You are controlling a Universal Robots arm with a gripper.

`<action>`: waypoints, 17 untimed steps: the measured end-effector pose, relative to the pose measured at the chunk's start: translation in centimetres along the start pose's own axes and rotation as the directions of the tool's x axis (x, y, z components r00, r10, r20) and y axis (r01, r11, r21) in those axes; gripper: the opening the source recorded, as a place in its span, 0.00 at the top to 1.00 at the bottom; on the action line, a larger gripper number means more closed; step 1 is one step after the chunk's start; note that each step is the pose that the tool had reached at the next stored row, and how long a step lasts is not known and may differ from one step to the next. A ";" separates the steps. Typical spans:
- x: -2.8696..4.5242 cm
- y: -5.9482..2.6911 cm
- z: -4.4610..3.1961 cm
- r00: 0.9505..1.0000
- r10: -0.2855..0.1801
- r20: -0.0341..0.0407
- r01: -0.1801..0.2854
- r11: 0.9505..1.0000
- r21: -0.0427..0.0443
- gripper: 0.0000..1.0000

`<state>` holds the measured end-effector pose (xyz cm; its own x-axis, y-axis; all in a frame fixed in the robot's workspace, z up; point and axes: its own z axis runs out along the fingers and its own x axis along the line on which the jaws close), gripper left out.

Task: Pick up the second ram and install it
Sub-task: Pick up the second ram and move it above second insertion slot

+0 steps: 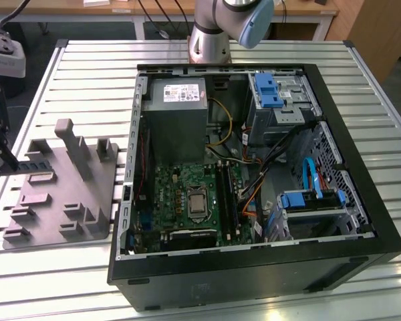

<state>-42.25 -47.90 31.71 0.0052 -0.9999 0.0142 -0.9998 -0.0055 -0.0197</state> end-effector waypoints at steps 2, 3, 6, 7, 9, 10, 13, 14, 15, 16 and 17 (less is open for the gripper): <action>0.00 0.00 -0.18 1.000 0.000 0.000 0.000 1.000 0.000 0.86; 0.00 -0.01 -0.29 1.000 0.000 0.000 0.000 1.000 0.000 0.86; 0.01 -0.01 -0.54 1.000 0.000 0.000 0.000 1.000 0.000 0.86; 0.01 -0.01 -0.63 1.000 0.000 0.000 0.000 1.000 0.000 0.86; 0.01 -0.02 -0.80 1.000 0.000 0.000 0.000 1.000 0.000 0.86; 0.01 -0.02 -0.89 1.000 0.000 0.000 0.000 1.000 0.000 0.86; 0.02 -0.02 -1.16 1.000 0.000 0.001 0.000 1.000 0.000 0.86; 0.02 -0.03 -1.24 1.000 0.000 0.001 0.000 1.000 0.000 0.86; 0.02 -0.03 -1.33 1.000 0.000 0.001 0.000 1.000 0.000 0.86; 0.02 -0.03 -1.42 1.000 0.000 0.001 0.000 1.000 0.000 0.86; 0.02 -0.03 -1.50 1.000 0.000 0.001 0.000 1.000 0.000 0.86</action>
<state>-42.25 -47.90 33.21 0.0053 -0.9999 0.0135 -0.9998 -0.0055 -0.0198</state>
